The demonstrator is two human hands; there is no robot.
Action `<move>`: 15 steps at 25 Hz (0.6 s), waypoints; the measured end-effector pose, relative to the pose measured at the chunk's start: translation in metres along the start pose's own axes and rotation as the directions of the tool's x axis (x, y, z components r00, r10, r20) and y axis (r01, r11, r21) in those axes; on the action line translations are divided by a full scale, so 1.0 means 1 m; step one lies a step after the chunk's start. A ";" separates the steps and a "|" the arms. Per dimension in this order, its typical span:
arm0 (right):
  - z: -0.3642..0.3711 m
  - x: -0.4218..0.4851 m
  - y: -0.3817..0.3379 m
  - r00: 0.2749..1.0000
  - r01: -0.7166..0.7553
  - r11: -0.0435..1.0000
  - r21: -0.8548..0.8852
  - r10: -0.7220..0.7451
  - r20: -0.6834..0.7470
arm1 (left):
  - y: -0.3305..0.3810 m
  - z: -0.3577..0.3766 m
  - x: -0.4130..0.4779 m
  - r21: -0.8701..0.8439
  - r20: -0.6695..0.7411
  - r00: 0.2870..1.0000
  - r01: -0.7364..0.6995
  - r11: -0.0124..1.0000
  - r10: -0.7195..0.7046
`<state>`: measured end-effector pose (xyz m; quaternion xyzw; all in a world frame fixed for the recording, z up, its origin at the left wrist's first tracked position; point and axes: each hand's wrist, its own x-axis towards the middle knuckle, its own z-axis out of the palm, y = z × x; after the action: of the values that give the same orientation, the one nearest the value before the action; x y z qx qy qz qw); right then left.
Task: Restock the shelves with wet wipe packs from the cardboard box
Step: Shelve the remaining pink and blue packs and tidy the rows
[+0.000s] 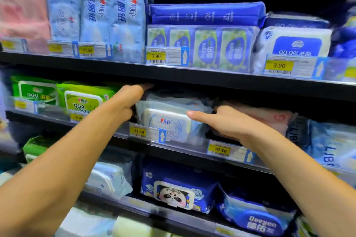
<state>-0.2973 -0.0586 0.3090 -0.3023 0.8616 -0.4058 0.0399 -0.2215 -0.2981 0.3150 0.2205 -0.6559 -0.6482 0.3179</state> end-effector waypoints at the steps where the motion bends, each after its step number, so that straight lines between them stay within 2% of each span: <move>1: 0.004 0.005 0.001 0.999 -0.017 0.999 0.051 0.015 0.046 | -0.001 0.002 0.002 0.003 0.005 1.000 0.023 1.000 -0.023; 4: 0.022 0.023 -0.002 0.988 -0.139 0.902 0.409 0.099 0.118 | -0.002 0.009 -0.003 -0.014 0.106 0.987 0.119 0.993 -0.117; 6: 0.030 0.029 -0.009 0.987 -0.143 0.833 0.534 0.083 0.135 | 0.000 0.011 -0.006 0.004 0.157 0.977 0.146 0.989 -0.145; 10: 0.033 0.031 -0.008 0.987 -0.155 0.799 0.581 0.101 0.125 | 0.001 0.016 -0.007 0.003 0.178 0.977 0.118 0.993 -0.117; 11: 0.029 0.029 -0.007 0.986 -0.160 0.829 0.536 0.108 0.126 | 0.003 0.016 -0.009 0.065 0.167 0.980 0.099 0.993 -0.109; 12: 0.025 0.027 -0.006 0.989 -0.144 0.884 0.445 0.115 0.093 | 0.006 0.016 -0.010 0.203 0.137 0.987 0.057 0.977 -0.086; 13: 0.021 0.021 -0.007 0.995 -0.097 0.945 0.313 0.095 0.020 | 0.008 0.016 -0.009 0.425 0.096 0.995 -0.019 0.905 -0.024; 14: 0.017 0.016 -0.009 0.995 -0.011 0.990 0.139 0.025 -0.101 | 0.011 0.016 -0.008 0.670 0.063 0.994 -0.106 0.735 0.085; 15: 0.013 0.012 -0.014 0.968 0.068 0.995 -0.069 -0.083 -0.237 | 0.016 0.018 -0.005 0.840 0.083 0.974 -0.182 0.511 0.211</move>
<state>-0.2962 -0.0808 0.3125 -0.2849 0.8599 -0.4142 -0.0889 -0.2284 -0.2808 0.3305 0.2801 -0.9022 -0.2082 0.2534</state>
